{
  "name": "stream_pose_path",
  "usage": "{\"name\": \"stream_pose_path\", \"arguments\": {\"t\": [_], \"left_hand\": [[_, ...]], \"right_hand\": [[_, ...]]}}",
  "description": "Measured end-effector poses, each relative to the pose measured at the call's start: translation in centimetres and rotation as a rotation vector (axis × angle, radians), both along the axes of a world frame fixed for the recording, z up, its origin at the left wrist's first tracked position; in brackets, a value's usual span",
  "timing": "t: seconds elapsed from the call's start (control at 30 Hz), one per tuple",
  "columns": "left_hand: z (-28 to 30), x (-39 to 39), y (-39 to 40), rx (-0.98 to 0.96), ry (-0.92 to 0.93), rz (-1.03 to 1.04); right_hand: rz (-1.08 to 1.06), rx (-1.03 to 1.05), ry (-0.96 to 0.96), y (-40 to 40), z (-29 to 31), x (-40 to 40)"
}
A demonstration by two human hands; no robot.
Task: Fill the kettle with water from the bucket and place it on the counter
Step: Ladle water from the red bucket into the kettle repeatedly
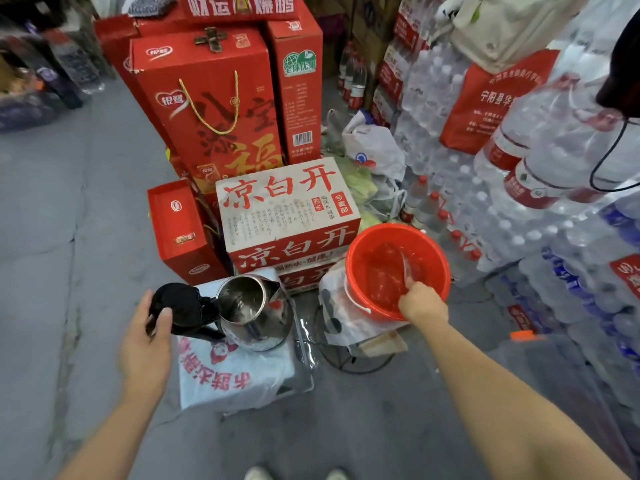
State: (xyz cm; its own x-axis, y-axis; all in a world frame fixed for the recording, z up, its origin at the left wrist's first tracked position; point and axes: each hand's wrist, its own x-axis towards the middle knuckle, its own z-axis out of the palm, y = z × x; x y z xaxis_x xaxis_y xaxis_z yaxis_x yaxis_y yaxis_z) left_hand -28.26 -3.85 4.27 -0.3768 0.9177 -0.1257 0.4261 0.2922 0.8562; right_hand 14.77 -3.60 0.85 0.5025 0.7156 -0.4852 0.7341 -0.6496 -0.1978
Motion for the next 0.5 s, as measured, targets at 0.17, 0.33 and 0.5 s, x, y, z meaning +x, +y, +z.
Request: {"name": "stream_pose_path", "arguments": {"t": [0.17, 0.33, 0.5], "left_hand": [[-0.2, 0.0, -0.1, 0.005, 0.025, 0.018], [-0.4, -0.1, 0.0, -0.026, 0.069, 0.03], [0.1, -0.1, 0.2, -0.054, 0.088, 0.015]], "right_hand": [[-0.556, 0.248, 0.675, -1.5, -0.6, 1.0], [-0.729, 0.433, 0.921, -5.3, 0.3, 1.1], [-0.756, 0.545, 1.022, -7.9, 1.8, 0.6]]}}
